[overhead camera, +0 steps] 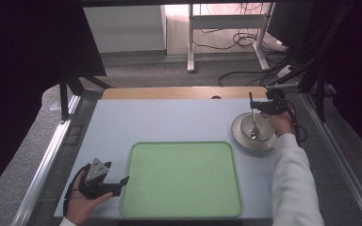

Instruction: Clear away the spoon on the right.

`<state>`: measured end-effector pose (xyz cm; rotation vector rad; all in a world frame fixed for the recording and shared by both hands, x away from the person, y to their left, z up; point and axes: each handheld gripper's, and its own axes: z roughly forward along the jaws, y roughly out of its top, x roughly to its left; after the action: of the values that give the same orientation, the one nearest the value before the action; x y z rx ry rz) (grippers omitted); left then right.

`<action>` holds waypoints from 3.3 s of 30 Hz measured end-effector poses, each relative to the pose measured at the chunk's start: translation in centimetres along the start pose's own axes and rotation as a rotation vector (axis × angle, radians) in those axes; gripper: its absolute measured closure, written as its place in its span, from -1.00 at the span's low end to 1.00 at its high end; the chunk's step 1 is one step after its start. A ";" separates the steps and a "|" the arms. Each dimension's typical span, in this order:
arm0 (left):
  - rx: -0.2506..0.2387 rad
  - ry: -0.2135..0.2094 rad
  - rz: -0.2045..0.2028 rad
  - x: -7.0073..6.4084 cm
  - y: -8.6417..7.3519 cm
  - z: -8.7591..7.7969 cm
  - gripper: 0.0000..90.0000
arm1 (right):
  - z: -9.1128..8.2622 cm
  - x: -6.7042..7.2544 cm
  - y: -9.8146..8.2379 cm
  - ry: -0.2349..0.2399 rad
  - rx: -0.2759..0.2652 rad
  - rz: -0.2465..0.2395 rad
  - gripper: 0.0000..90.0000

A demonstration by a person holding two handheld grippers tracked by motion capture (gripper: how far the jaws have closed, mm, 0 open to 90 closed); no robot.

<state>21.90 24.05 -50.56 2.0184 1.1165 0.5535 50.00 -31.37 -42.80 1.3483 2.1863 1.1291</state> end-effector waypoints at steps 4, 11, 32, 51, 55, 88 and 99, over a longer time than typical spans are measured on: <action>0.001 0.001 0.004 -0.1 0.0 -0.1 -0.65 | -1.0 0.1 0.0 -0.022 -0.021 -0.037 1.00; 0.000 0.000 0.005 -0.1 0.0 0.0 -0.65 | -3.3 0.9 0.7 -0.015 -0.103 -0.062 1.00; -0.013 0.007 -0.001 -0.2 0.2 -0.4 -0.65 | -10.1 7.5 0.1 0.048 -0.178 -0.168 1.00; -0.019 0.020 -0.005 0.0 0.2 -0.5 -0.65 | -11.0 9.2 -2.5 0.135 -0.191 -0.151 1.00; -0.018 0.019 -0.003 0.0 0.1 -0.6 -0.65 | -10.9 9.7 -2.7 0.134 -0.187 -0.172 1.00; -0.027 0.025 -0.009 0.1 0.1 -0.8 -0.65 | -10.3 16.1 -3.5 0.246 -0.107 -0.309 0.99; -0.027 0.024 -0.010 0.1 0.0 -0.8 -0.65 | -9.6 17.5 -3.8 0.280 -0.074 -0.329 0.99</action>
<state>21.39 24.42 -50.01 1.9864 1.1269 0.5865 32.97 -21.59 -37.63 0.7984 2.4166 1.3124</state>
